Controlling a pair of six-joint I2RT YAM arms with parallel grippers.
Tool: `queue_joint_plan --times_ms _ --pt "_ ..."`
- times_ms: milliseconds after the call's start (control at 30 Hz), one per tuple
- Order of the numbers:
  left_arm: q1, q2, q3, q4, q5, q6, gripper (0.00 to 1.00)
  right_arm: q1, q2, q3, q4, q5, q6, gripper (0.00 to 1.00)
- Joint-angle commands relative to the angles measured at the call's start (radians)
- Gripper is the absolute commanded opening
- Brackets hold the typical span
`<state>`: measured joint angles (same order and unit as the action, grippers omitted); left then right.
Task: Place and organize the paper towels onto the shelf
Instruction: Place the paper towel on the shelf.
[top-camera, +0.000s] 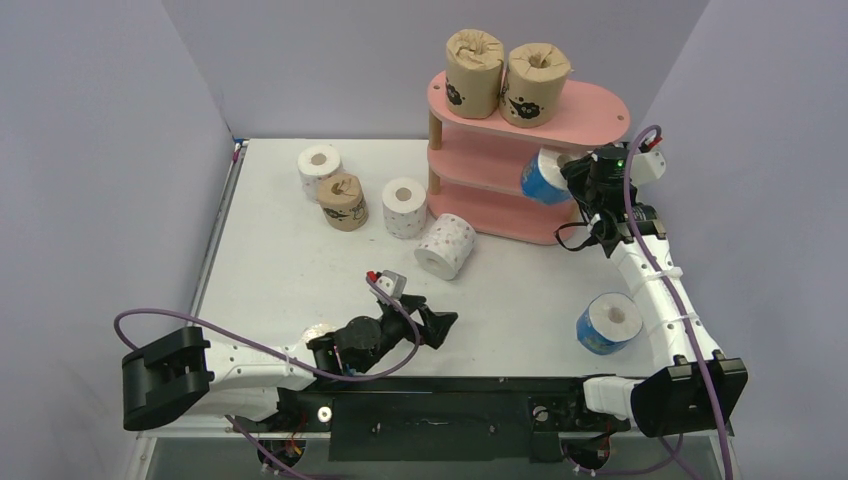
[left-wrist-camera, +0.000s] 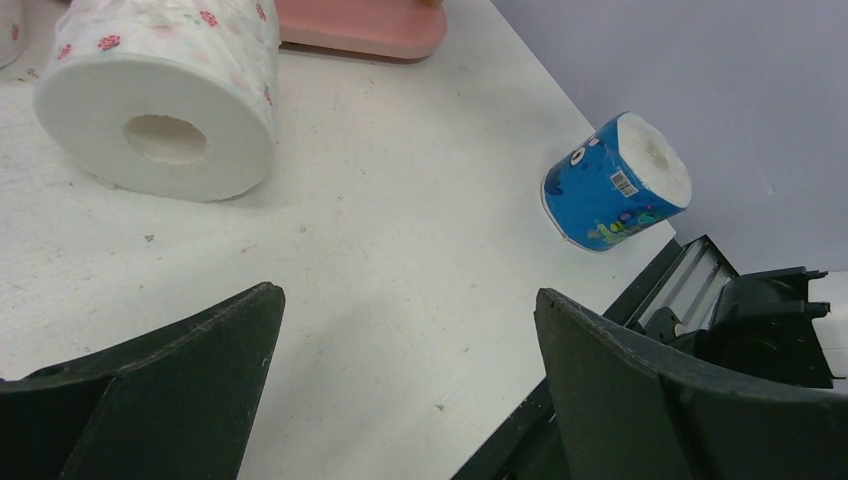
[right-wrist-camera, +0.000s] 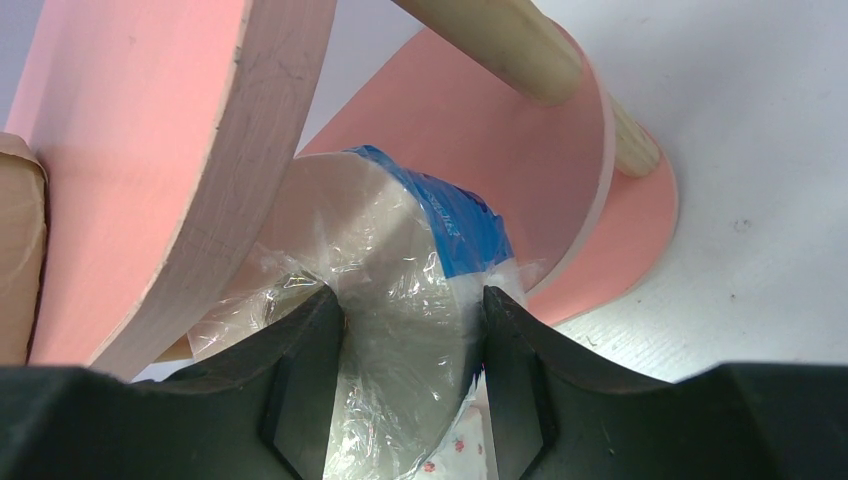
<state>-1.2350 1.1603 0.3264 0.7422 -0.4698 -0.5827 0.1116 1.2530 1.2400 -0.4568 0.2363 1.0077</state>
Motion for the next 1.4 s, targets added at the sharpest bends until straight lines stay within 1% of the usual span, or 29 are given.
queue_joint_plan --times_ms 0,333,400,667,800,1367 --pt "-0.011 0.000 0.039 0.025 -0.021 -0.007 0.96 0.006 -0.010 0.041 0.103 0.012 0.040 0.36" --pt "-0.026 0.003 0.034 0.031 -0.036 -0.010 0.96 0.022 0.028 0.064 0.107 0.016 0.050 0.37" --pt "-0.027 0.006 0.032 0.031 -0.040 -0.015 0.96 0.023 0.035 0.064 0.108 0.000 0.047 0.38" --pt "-0.034 0.014 0.030 0.031 -0.043 -0.025 0.96 0.022 0.032 0.058 0.120 -0.044 0.025 0.51" --pt "-0.037 0.016 0.030 0.031 -0.048 -0.030 0.96 0.021 0.035 0.057 0.117 -0.055 0.016 0.55" --pt "-0.053 0.033 0.033 0.036 -0.050 -0.033 0.96 0.020 0.013 0.054 0.102 -0.067 -0.015 0.65"
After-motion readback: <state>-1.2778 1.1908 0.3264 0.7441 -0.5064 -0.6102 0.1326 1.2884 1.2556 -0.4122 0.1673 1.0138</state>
